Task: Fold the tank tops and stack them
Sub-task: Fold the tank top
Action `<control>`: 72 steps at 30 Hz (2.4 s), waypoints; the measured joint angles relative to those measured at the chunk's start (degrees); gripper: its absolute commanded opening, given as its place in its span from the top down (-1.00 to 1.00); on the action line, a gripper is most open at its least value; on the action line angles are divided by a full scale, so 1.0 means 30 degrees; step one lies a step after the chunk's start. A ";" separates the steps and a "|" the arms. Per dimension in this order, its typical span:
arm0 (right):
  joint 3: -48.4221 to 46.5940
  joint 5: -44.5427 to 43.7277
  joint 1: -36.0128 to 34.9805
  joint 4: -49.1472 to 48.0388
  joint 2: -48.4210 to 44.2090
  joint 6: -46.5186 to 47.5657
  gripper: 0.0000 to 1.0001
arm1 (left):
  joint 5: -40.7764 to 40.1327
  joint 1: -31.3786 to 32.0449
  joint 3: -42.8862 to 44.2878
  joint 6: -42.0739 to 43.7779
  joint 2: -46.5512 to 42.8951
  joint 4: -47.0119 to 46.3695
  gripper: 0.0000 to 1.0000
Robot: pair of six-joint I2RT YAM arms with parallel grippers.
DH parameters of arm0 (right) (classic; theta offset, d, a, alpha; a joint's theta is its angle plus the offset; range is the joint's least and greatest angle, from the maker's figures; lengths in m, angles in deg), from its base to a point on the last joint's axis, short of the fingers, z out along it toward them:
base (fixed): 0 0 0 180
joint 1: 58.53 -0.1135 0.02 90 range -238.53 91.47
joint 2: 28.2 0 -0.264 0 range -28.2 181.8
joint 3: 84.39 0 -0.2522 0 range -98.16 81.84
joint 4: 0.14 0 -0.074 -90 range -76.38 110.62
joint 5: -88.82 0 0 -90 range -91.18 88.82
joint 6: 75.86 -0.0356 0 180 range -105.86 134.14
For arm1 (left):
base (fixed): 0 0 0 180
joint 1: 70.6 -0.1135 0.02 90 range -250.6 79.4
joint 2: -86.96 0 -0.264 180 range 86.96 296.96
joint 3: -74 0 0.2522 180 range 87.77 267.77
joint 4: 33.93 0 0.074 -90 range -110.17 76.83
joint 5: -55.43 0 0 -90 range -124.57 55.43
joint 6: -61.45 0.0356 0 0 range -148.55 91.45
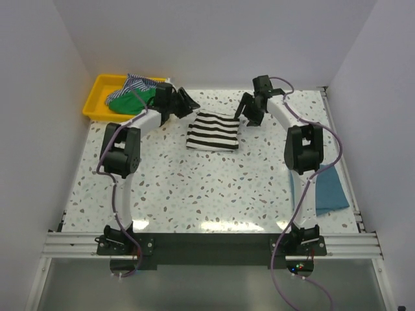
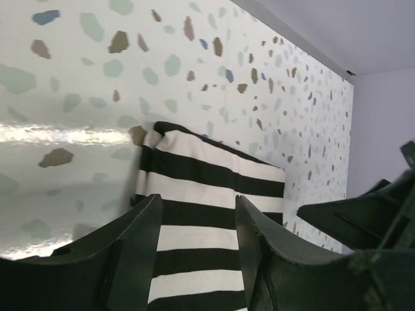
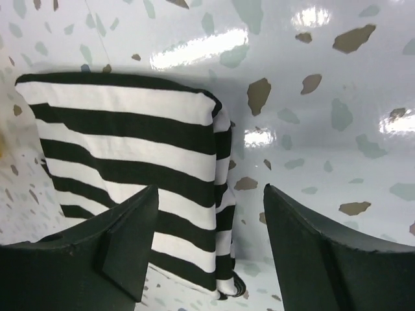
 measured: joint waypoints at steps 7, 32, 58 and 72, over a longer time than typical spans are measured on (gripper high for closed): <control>0.3978 -0.3111 -0.0714 -0.1668 -0.3330 0.0692 -0.22 | -0.0510 -0.0590 -0.0189 0.0226 -0.0051 -0.0211 0.07; 0.9406 -0.7257 -0.5209 -0.5850 -0.3752 0.0146 0.27 | -0.3949 0.2157 -0.6623 0.0707 -0.2652 -0.0386 0.24; 2.1821 -0.6309 -0.9391 -1.1315 -1.2152 -0.6382 0.07 | -0.4685 0.3504 -1.4389 0.1792 -0.8983 0.1042 0.21; 1.9839 -0.6630 -0.7825 -0.8094 -1.1482 -0.4503 -0.12 | -0.5013 0.5719 -1.6589 0.1217 -1.0098 -0.1144 0.35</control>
